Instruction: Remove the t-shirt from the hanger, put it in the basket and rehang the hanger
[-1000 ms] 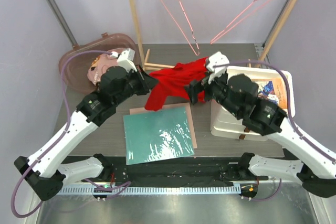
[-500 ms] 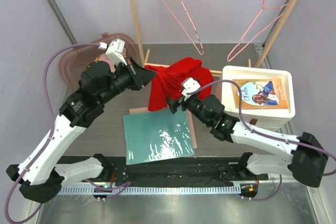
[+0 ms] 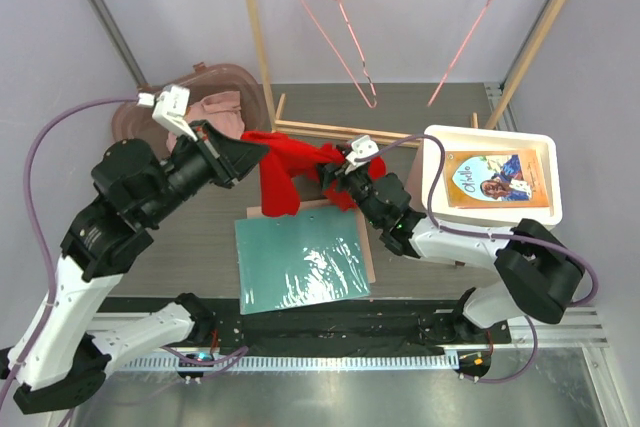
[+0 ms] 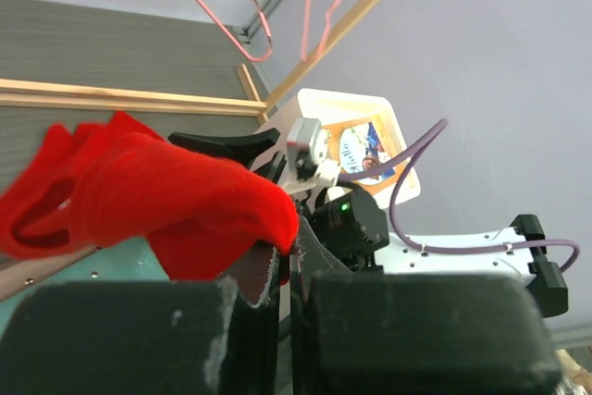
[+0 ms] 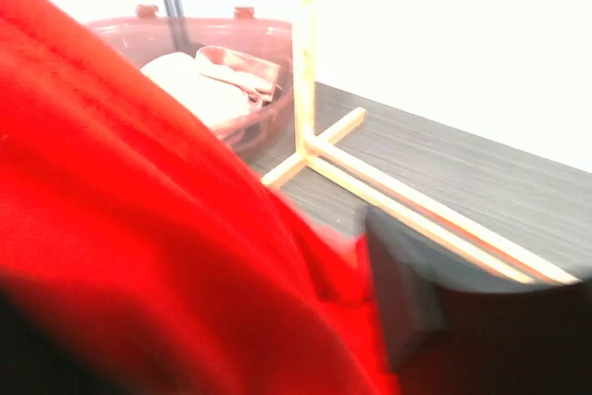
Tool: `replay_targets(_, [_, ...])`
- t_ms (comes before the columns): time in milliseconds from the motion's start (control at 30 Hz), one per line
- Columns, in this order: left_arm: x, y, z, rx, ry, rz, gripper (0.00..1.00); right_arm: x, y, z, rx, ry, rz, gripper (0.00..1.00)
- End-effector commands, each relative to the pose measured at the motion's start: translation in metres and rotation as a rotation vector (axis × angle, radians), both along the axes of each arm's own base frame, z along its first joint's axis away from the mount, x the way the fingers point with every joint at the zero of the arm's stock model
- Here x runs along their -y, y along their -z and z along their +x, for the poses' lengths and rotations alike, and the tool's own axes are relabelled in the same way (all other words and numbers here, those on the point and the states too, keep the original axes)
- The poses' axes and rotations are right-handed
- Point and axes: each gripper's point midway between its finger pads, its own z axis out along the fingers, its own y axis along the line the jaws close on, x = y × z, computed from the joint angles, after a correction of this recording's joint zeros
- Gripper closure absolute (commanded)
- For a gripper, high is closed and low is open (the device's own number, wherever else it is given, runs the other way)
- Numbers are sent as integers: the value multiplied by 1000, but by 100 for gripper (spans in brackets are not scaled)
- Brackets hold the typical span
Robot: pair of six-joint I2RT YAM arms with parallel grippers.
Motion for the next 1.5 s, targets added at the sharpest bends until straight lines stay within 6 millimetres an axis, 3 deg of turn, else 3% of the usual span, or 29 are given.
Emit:
replay_targets(0, [-17,29,3,-23,-77,65,100,-8,-55,-9,37,-96,190,53])
replay_targets(33, [-21,38,5,-37,-97,83,100,-10,-75,-12,49,-118,216,68])
replay_targets(67, [-24,48,7,-54,-120,107,100,-12,-86,-16,45,-140,228,75])
replay_targets(100, [-28,73,10,-98,-143,154,100,-13,-96,-22,32,-171,234,82])
replay_targets(133, [-39,82,14,-100,-205,170,100,-13,-114,-24,46,-181,256,90])
replay_targets(200, [-46,104,19,-129,-252,199,100,-8,-125,-24,31,-161,266,99])
replay_targets(233, [-43,124,21,-155,-250,225,99,-5,-144,-25,42,-162,300,99])
replay_targets(300, [-28,128,23,-143,-187,208,75,-8,-152,-25,26,-194,293,99])
replay_targets(333, [-17,138,25,-158,-145,220,64,-8,-170,-24,40,-212,314,99])
replay_targets(433, [11,128,14,-124,25,202,21,-15,-192,-20,3,-276,310,99])
replay_targets(533, [20,112,6,-36,116,210,1,-26,-207,-31,-29,-376,258,99])
replay_targets(567, [19,97,2,23,129,187,0,-27,-211,-34,-31,-399,257,99])
replay_targets(667, [15,74,-11,167,175,190,0,-29,-218,-47,-58,-487,258,99])
replay_targets(833, [11,51,-18,358,194,212,0,-35,-228,-74,-89,-658,249,99])
replay_targets(967, [13,53,-12,477,222,330,0,-37,-233,-97,-95,-791,252,99])
replay_targets(1100, [29,70,-10,525,323,404,0,-37,-242,-114,-110,-890,284,99])
replay_targets(1300, [70,66,-20,560,535,302,0,-37,-257,-133,-98,-1027,341,99])
replay_targets(1467, [85,72,-4,534,529,273,0,-35,-267,-144,-99,-1089,398,99])
